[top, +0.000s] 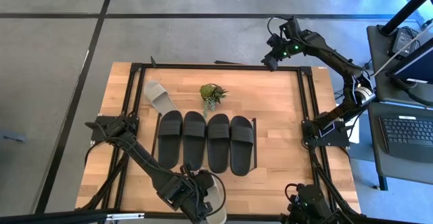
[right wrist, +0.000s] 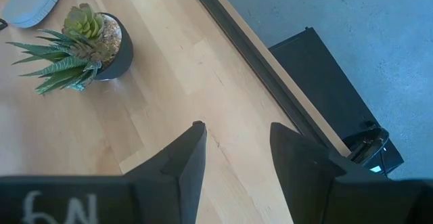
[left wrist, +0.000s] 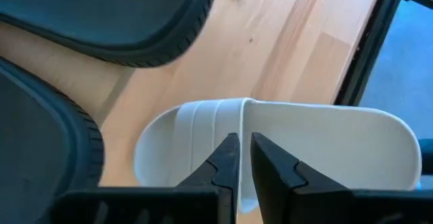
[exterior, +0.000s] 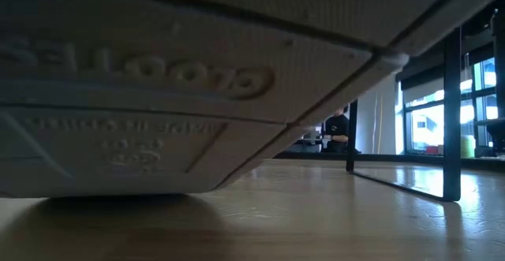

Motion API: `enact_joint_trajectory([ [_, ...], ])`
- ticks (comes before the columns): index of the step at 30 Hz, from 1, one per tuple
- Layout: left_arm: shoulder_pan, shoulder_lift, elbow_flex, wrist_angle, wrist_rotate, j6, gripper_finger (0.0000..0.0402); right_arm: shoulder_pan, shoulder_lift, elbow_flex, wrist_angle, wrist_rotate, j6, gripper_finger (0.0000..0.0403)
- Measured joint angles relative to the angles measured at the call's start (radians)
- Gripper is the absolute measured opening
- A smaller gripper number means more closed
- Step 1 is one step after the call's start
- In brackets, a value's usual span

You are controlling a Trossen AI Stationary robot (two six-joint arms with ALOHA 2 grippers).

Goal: Pick and place slides into the shelf
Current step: Put the gray slide under the shelf

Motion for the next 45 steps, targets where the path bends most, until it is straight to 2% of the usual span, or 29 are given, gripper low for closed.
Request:
enact_joint_trajectory([
  [4, -0.008, -0.009, 0.000, 0.100, 0.075, 0.033, 0.0029, 0.000, 0.000, 0.000, 0.000, 0.000, 0.000, 0.0165],
  [8, -0.024, -0.024, 0.000, 0.347, 0.126, 0.082, 0.0029, 0.000, 0.000, 0.000, -0.001, 0.000, 0.000, 0.0165],
  [12, -0.040, -0.025, 0.000, 0.641, 0.129, 0.156, 0.0029, 0.000, 0.000, 0.000, -0.001, 0.000, 0.000, 0.0165],
  [14, -0.042, -0.018, 0.002, 0.721, 0.152, 0.168, 0.0030, 0.000, 0.000, 0.000, -0.001, 0.000, 0.000, 0.0165],
  [21, -0.041, 0.053, -0.008, 0.701, 0.223, 0.089, 0.0030, 0.000, 0.000, 0.000, -0.002, 0.000, -0.002, 0.0165],
  [28, -0.031, 0.146, -0.008, 0.701, 0.315, 0.156, 0.0030, 0.000, 0.000, 0.000, -0.009, 0.000, -0.003, 0.0165],
  [37, -0.035, 0.191, -0.006, 0.689, 0.330, 0.176, 0.0030, 0.000, 0.000, 0.000, -0.029, 0.000, -0.003, 0.0165],
  [45, -0.036, 0.192, -0.007, 0.498, 0.373, 0.016, 0.0030, 0.000, 0.000, 0.000, -0.036, 0.000, -0.003, 0.0165],
])
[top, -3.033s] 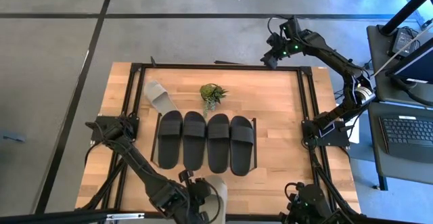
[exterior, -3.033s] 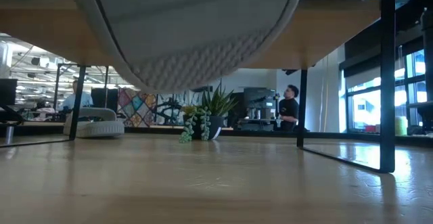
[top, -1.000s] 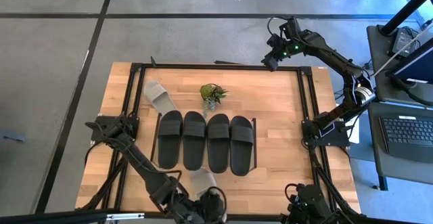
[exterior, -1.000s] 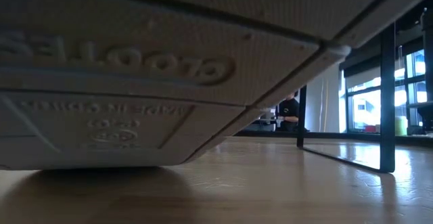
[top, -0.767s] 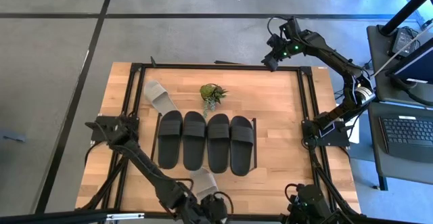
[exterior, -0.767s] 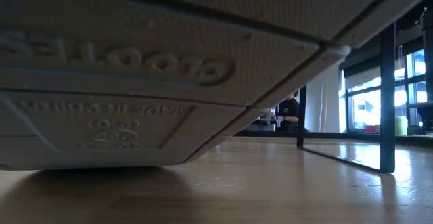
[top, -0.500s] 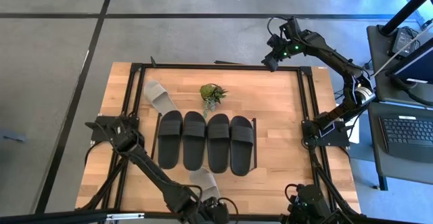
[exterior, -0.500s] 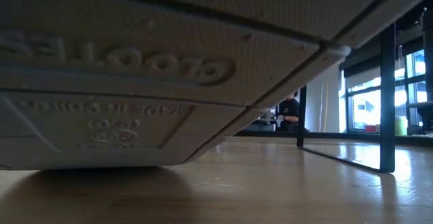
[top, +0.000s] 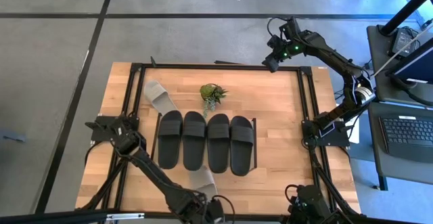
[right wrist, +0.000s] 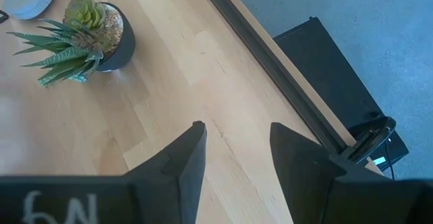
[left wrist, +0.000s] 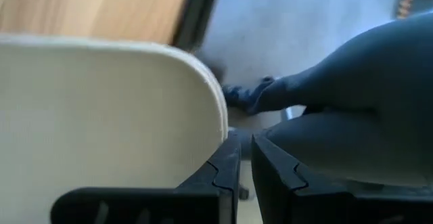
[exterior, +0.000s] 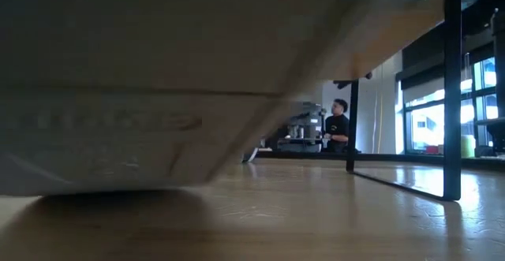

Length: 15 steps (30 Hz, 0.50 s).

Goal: Pick and place slides into the shelf
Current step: Put the gray slide under the shelf

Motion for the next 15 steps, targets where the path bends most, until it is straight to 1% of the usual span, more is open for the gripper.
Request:
enact_joint_trajectory([
  [5, -0.007, -0.001, 0.000, -0.124, 0.038, -0.136, 0.0030, 0.000, 0.000, 0.000, -0.001, 0.000, 0.000, 0.0165],
  [10, -0.013, -0.004, 0.000, -0.297, 0.037, -0.248, 0.0030, 0.000, 0.000, 0.000, -0.001, 0.000, 0.001, 0.0165],
  [13, -0.013, -0.005, 0.000, -0.387, 0.035, -0.287, 0.0030, 0.000, 0.000, 0.000, -0.001, 0.000, 0.003, 0.0165],
  [15, -0.016, -0.006, 0.000, -0.390, 0.041, -0.282, 0.0030, 0.000, 0.000, 0.000, -0.004, 0.000, 0.003, 0.0165],
])
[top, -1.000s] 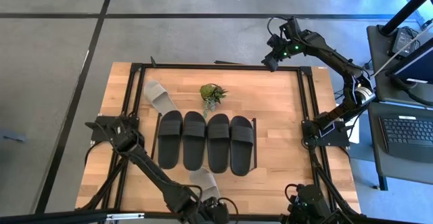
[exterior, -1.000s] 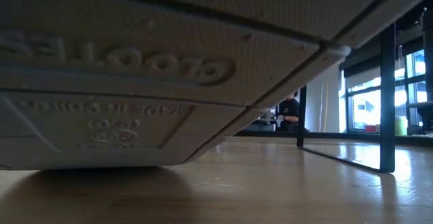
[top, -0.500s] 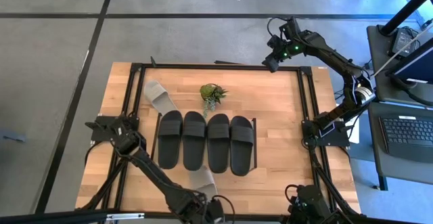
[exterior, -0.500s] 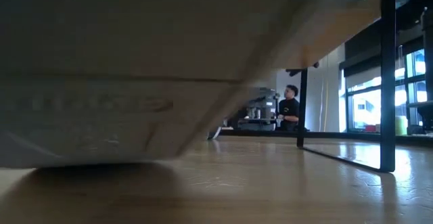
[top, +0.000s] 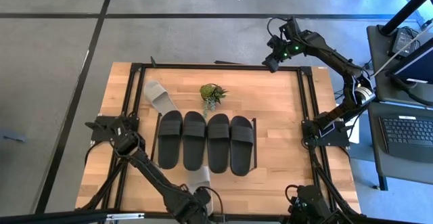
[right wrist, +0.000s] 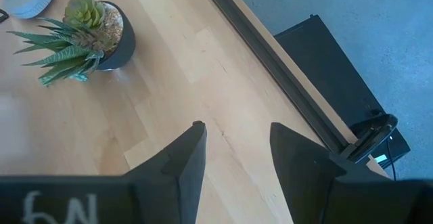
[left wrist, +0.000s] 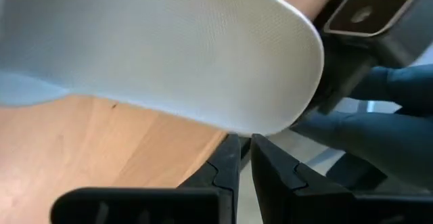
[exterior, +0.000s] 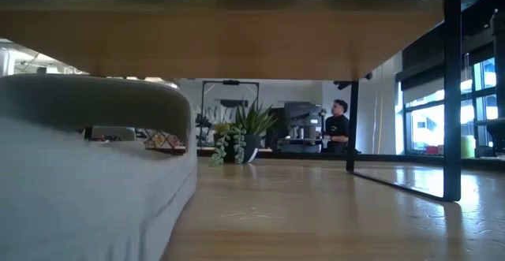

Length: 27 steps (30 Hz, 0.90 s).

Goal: Pick and place slides into the shelf
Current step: Put the gray slide under the shelf

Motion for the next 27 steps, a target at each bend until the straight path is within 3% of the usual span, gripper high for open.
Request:
enact_joint_trajectory([
  [6, -0.026, -0.015, 0.019, 0.022, 0.038, 0.031, 0.0030, 0.000, 0.000, 0.000, -0.011, 0.000, 0.000, 0.0165],
  [9, -0.032, -0.015, 0.023, 0.115, 0.032, 0.090, 0.0030, 0.000, 0.000, 0.000, -0.012, 0.000, -0.001, 0.0165],
  [15, -0.027, -0.015, 0.016, 0.155, -0.079, 0.135, 0.0030, 0.000, 0.000, 0.000, -0.012, 0.000, -0.004, 0.0165],
  [27, -0.073, -0.006, 0.006, 0.155, -0.166, 0.344, 0.0030, 0.000, 0.000, 0.000, -0.012, 0.000, -0.004, 0.0165],
])
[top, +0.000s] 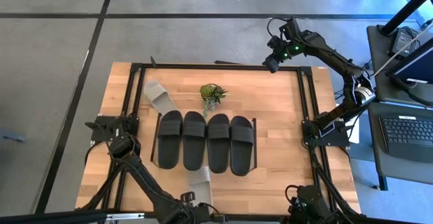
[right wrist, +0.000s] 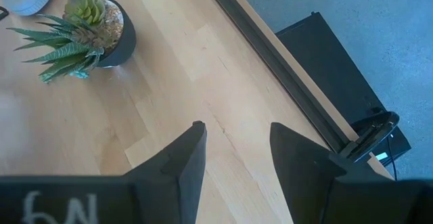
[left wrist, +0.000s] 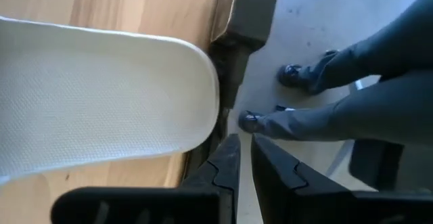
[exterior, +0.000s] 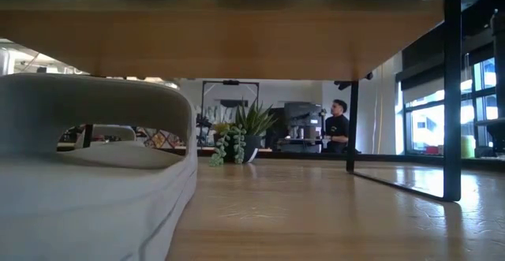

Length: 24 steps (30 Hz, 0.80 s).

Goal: Pick and place slides into the shelf
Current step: Put the gray slide under the shelf

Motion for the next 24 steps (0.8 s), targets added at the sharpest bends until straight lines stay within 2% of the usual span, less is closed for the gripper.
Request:
enact_joint_trajectory([
  [6, -0.001, 0.019, -0.002, -0.008, -0.036, 0.028, 0.0030, 0.000, 0.000, 0.000, 0.000, 0.000, 0.000, 0.0165],
  [24, -0.017, 0.108, -0.008, 0.064, 0.019, 0.047, 0.0030, 0.000, 0.000, 0.000, 0.000, 0.000, 0.001, 0.0165],
])
